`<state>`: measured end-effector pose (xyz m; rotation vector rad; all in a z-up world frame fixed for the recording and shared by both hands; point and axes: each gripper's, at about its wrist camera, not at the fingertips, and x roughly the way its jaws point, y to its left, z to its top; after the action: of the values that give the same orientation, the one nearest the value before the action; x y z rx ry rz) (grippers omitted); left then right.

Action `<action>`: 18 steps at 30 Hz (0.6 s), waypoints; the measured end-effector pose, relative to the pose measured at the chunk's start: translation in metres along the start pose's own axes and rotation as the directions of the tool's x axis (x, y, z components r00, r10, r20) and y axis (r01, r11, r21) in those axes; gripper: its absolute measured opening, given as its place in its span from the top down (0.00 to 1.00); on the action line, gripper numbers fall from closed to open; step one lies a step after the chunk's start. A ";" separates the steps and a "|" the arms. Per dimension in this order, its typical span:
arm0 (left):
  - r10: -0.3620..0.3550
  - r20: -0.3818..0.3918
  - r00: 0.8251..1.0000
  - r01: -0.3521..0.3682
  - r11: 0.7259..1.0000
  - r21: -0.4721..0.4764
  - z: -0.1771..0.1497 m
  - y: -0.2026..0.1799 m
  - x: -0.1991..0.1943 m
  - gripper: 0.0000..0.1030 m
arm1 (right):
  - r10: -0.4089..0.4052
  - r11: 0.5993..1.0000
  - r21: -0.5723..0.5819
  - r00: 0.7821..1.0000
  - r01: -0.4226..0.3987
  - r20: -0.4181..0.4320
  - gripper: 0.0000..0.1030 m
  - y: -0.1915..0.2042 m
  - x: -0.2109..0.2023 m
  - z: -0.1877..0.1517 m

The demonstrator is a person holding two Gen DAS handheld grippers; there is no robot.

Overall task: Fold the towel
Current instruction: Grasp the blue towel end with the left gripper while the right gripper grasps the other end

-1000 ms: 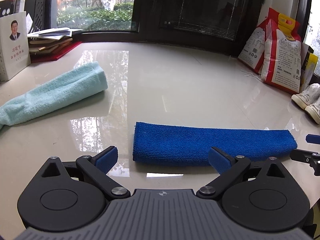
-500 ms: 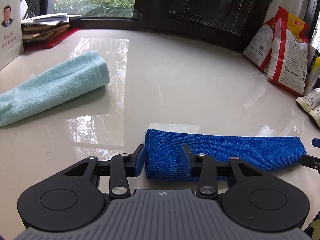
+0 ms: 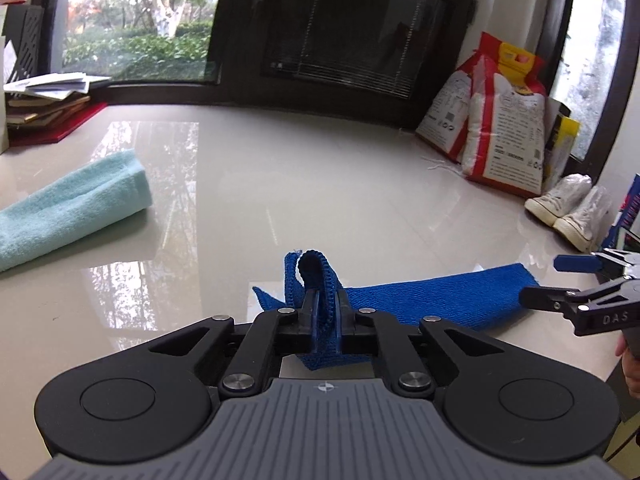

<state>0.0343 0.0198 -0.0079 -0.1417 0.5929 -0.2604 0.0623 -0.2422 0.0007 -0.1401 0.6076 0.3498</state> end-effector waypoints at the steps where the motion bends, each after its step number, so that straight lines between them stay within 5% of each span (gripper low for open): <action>1: -0.016 0.000 1.000 0.016 1.000 0.014 -0.001 -0.007 0.000 0.92 | 0.000 1.000 -0.002 1.000 0.000 0.003 0.01 0.000 -0.002 0.001; 18: -0.205 -0.068 0.976 0.216 0.944 0.249 -0.043 -0.106 0.003 0.91 | 0.120 0.993 0.002 0.992 -0.120 0.036 0.02 0.007 -0.039 0.004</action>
<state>-0.0087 -0.0850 -0.0227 0.0503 0.5798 -0.5461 0.0318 -0.2457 0.0261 -0.0933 0.5824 0.4662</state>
